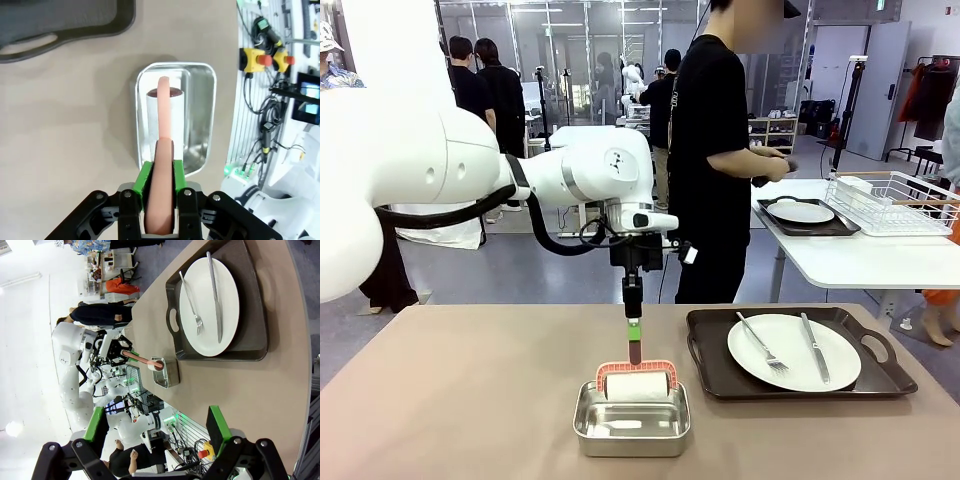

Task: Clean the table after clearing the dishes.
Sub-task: When the left (or right) Handle tray is removed, use the left hand (or right hand) to clean the left (or right) side of the table with the Lint Roller.

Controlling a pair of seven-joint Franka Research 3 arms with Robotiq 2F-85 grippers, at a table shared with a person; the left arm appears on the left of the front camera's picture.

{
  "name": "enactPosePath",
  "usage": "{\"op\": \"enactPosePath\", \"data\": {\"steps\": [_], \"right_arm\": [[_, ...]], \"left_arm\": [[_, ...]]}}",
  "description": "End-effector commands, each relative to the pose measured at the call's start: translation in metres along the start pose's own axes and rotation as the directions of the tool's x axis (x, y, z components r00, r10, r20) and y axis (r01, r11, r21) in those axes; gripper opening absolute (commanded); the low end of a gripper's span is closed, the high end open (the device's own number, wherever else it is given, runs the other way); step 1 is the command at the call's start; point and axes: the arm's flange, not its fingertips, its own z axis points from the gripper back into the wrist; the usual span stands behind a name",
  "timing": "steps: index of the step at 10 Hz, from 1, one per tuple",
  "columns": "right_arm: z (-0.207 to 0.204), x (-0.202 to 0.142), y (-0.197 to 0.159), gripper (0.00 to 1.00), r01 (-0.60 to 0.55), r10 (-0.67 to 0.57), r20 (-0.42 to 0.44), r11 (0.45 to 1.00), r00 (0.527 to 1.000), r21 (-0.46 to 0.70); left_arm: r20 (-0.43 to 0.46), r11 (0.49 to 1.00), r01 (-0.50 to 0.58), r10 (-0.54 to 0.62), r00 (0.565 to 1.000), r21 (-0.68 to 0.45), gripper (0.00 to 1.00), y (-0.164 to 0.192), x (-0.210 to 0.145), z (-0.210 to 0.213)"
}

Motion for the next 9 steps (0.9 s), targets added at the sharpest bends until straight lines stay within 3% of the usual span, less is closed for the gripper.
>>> {"op": "enactPosePath", "data": {"steps": [1, 5, 9], "right_arm": [[0.000, -0.002, 0.003, 1.00, -0.005, 0.005, 0.001, 1.000, 1.000, 0.002], [0.000, -0.002, 0.003, 1.00, -0.005, 0.005, 0.001, 1.000, 1.000, 0.002], [0.000, -0.002, 0.003, 1.00, -0.005, 0.005, 0.001, 1.000, 1.000, 0.002]], "left_arm": [[-0.021, 0.998, -0.058, 0.058, 0.998, -0.001, 0.00, -0.023, -0.006, 0.016], [-0.006, 0.983, -0.178, 0.178, 0.984, 0.050, 0.00, -0.053, -0.022, 0.055], [0.013, 0.978, -0.194, 0.193, 0.981, 0.077, 0.00, -0.068, -0.028, 0.070]]}}
